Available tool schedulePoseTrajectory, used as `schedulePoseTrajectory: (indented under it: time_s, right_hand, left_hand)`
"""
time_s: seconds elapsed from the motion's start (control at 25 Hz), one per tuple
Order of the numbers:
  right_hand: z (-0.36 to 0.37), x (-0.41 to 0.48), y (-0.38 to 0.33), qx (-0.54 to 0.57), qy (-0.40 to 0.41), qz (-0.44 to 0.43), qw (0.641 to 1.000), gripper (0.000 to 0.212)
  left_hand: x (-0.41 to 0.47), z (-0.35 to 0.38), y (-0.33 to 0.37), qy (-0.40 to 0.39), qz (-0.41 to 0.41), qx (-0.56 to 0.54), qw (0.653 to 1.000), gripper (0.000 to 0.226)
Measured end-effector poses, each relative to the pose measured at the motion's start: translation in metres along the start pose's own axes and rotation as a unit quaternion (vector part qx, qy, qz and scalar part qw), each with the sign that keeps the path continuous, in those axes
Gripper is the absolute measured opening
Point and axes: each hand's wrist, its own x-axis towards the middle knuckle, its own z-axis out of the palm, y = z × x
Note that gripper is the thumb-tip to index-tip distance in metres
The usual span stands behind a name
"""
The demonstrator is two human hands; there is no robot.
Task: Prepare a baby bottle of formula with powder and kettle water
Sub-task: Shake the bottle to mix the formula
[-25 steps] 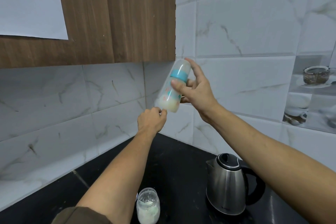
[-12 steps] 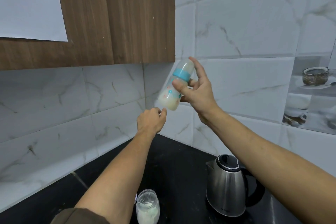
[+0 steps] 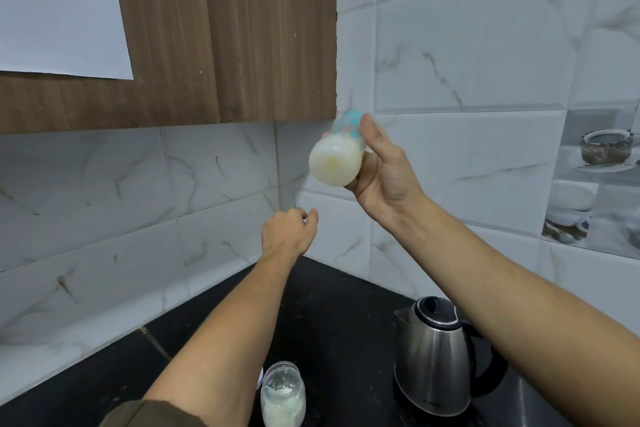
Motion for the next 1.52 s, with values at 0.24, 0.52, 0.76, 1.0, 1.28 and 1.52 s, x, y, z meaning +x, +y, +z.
schedulePoseTrajectory:
  time_s: [0.24, 0.52, 0.76, 1.0, 1.28, 1.52]
  right_hand:
    - [-0.008, 0.015, -0.005, 0.164, 0.180, 0.004, 0.970, 0.042]
    - [-0.007, 0.009, -0.004, -0.020, 0.063, 0.006, 0.998, 0.050]
    - [-0.014, 0.012, -0.005, -0.002, 0.116, 0.063, 0.991, 0.042]
    - [-0.013, 0.013, -0.012, -0.014, 0.100, 0.025, 0.995, 0.048]
    - [-0.014, 0.003, -0.005, -0.124, 0.009, 0.070, 0.990, 0.032]
    - [-0.019, 0.029, -0.005, 0.087, 0.192, -0.001, 0.978, 0.049]
  left_hand:
    - [0.002, -0.003, -0.004, -0.001, -0.002, -0.004, 1.000, 0.058]
    - [0.003, 0.001, 0.002, -0.008, -0.004, -0.012, 1.000, 0.058]
    - [0.003, 0.002, 0.001, -0.007, -0.004, -0.020, 1.000, 0.057]
    - [0.002, 0.003, 0.001, -0.008, 0.000, -0.023, 1.000, 0.056]
    - [0.003, 0.003, -0.001, -0.006, -0.005, -0.025, 1.000, 0.058]
    - [0.003, 0.000, -0.002, -0.003, 0.001, -0.018, 1.000, 0.056]
